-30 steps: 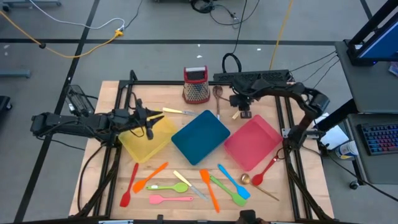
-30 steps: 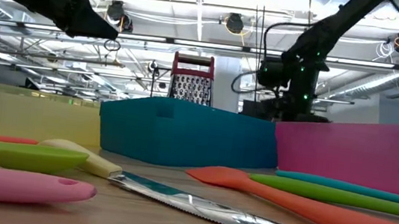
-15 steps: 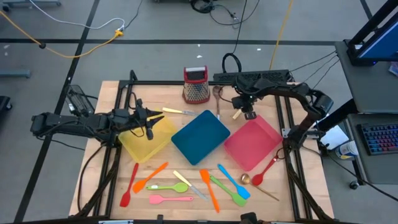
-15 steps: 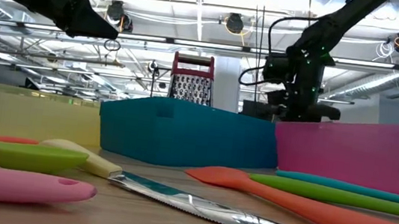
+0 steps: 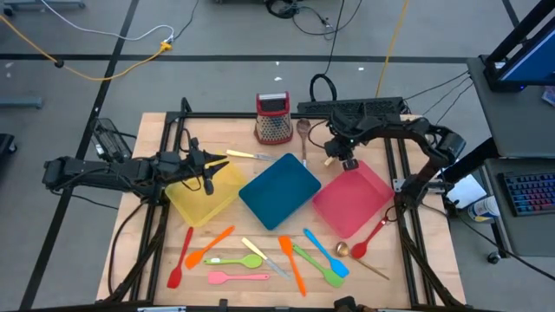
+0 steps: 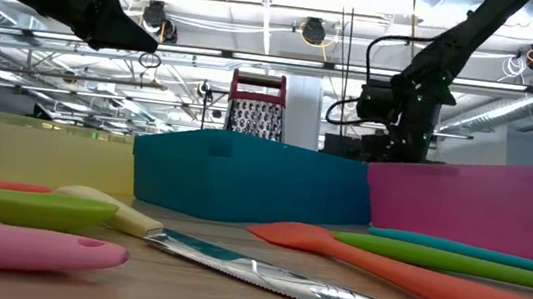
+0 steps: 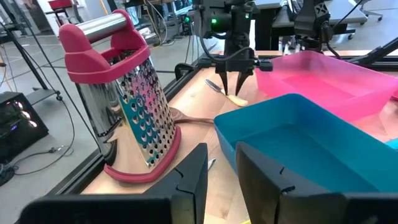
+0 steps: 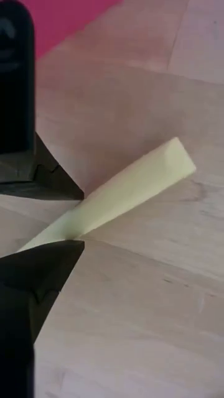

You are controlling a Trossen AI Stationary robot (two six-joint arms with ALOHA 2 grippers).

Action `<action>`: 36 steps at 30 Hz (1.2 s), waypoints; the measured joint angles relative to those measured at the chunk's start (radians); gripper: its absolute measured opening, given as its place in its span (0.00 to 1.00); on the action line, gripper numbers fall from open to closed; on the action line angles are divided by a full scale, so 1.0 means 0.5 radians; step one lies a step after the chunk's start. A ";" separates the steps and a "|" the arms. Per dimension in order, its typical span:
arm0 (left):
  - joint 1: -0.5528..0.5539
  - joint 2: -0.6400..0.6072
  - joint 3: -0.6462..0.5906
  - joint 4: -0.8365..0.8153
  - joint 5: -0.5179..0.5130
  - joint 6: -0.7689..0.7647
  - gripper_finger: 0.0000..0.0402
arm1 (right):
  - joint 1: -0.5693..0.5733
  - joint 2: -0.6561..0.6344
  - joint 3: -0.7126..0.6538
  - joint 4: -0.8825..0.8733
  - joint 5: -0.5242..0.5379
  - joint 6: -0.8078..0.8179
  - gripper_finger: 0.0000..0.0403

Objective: Pick & Place Kitchen Items
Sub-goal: Put the yellow table knife into the red bin

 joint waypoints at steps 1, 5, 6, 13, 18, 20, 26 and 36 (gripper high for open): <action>0.000 0.000 -0.001 0.000 0.000 0.000 0.22 | 0.000 0.006 -0.014 0.017 0.000 -0.009 0.27; 0.000 0.001 -0.001 0.001 0.000 0.007 0.22 | -0.006 0.043 -0.031 0.059 -0.007 -0.030 0.27; 0.000 0.000 -0.001 0.000 0.000 0.006 0.22 | -0.008 0.055 -0.030 0.063 -0.009 -0.029 0.27; -0.001 0.000 -0.001 0.000 -0.001 0.007 0.22 | -0.008 0.088 -0.031 0.057 -0.008 -0.033 0.23; 0.000 0.000 -0.001 0.000 -0.001 0.005 0.22 | -0.008 0.089 -0.031 0.056 -0.007 0.062 0.12; 0.000 0.001 -0.001 0.000 -0.001 -0.004 0.22 | -0.008 0.089 -0.032 0.056 -0.005 0.150 0.12; 0.000 0.000 -0.001 -0.001 -0.001 -0.011 0.22 | 0.028 -0.024 -0.045 0.061 0.012 0.323 0.14; 0.000 0.001 -0.001 -0.001 -0.001 -0.016 0.22 | 0.137 -0.472 -0.043 0.066 0.008 0.495 0.13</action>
